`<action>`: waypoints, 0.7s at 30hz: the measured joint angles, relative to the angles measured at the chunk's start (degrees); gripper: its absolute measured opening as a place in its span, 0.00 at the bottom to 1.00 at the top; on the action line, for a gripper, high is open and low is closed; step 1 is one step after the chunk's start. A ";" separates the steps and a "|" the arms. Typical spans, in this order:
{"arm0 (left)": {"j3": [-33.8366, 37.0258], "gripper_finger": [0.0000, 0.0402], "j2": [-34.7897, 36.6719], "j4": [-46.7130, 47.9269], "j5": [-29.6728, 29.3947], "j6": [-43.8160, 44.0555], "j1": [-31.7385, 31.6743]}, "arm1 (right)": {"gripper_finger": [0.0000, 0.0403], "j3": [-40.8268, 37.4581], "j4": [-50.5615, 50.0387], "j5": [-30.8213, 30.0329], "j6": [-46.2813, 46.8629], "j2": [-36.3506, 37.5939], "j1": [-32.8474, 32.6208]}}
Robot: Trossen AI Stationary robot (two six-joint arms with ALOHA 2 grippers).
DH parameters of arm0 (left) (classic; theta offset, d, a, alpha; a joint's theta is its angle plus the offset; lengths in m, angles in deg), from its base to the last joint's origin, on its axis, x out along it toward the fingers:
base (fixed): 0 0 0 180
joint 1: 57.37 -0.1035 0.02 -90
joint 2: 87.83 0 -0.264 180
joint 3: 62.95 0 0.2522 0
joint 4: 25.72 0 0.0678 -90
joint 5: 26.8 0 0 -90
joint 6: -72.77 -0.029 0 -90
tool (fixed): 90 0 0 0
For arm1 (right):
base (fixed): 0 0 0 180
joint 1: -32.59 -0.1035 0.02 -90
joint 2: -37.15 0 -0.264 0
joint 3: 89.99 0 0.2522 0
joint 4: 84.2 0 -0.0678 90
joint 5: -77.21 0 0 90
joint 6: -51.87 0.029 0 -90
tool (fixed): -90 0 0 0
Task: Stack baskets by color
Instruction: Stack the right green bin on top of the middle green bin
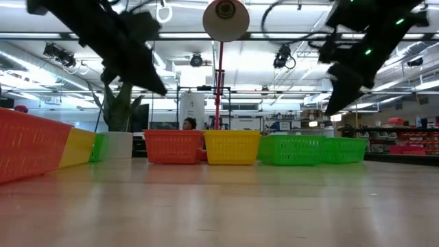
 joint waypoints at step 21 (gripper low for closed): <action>-0.06 0.02 -11.42 -18.94 -13.06 0.20 13.18 | 0.38 -0.04 9.33 10.67 -15.00 -15.77 18.99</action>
